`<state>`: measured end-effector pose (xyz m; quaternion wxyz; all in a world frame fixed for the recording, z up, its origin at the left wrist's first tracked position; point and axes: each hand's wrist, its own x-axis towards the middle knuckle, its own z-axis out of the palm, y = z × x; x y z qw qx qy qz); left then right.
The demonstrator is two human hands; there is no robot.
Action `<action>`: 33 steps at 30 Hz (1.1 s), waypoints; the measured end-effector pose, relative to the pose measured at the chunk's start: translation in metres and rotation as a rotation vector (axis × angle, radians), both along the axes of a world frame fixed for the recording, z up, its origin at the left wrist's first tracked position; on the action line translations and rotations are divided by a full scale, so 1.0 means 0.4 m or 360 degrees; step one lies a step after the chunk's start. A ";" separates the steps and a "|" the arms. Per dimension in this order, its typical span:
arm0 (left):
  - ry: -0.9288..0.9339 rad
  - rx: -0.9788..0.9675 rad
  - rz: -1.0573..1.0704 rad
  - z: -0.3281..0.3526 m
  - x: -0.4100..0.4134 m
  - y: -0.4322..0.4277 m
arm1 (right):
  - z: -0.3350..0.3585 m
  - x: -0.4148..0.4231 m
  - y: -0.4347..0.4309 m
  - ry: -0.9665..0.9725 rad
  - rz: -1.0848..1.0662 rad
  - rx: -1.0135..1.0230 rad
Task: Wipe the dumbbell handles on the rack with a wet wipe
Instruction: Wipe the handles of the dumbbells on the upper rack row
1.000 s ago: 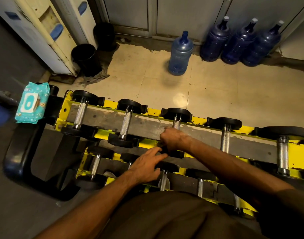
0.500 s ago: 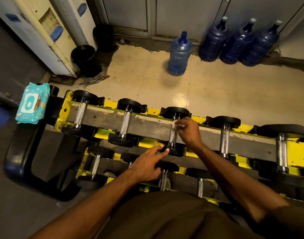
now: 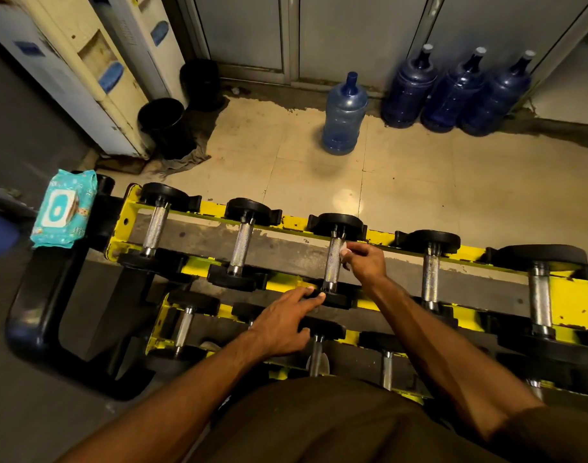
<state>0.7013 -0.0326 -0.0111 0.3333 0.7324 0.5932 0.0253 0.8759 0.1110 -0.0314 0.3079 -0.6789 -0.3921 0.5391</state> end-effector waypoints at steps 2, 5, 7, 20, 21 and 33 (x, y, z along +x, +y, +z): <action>0.0016 0.0004 -0.0002 0.000 -0.001 0.003 | 0.002 -0.002 -0.013 -0.0118 0.0199 -0.0055; 0.0021 -0.0002 0.0008 0.000 -0.005 0.006 | 0.002 0.044 -0.029 -0.0356 0.0747 -0.0302; 0.0021 0.0006 0.0012 0.002 -0.008 0.007 | -0.004 0.055 -0.030 -0.0342 0.0760 -0.0346; -0.0021 0.0027 0.0129 0.012 0.004 0.006 | 0.026 0.056 -0.069 -0.0057 0.0334 -0.0207; -0.0044 0.0025 0.0171 0.013 0.012 0.004 | 0.026 0.058 -0.075 -0.0035 0.0286 -0.0188; -0.0250 0.0156 0.0662 0.086 0.122 -0.028 | 0.118 0.104 -0.198 0.0288 0.0162 -0.0182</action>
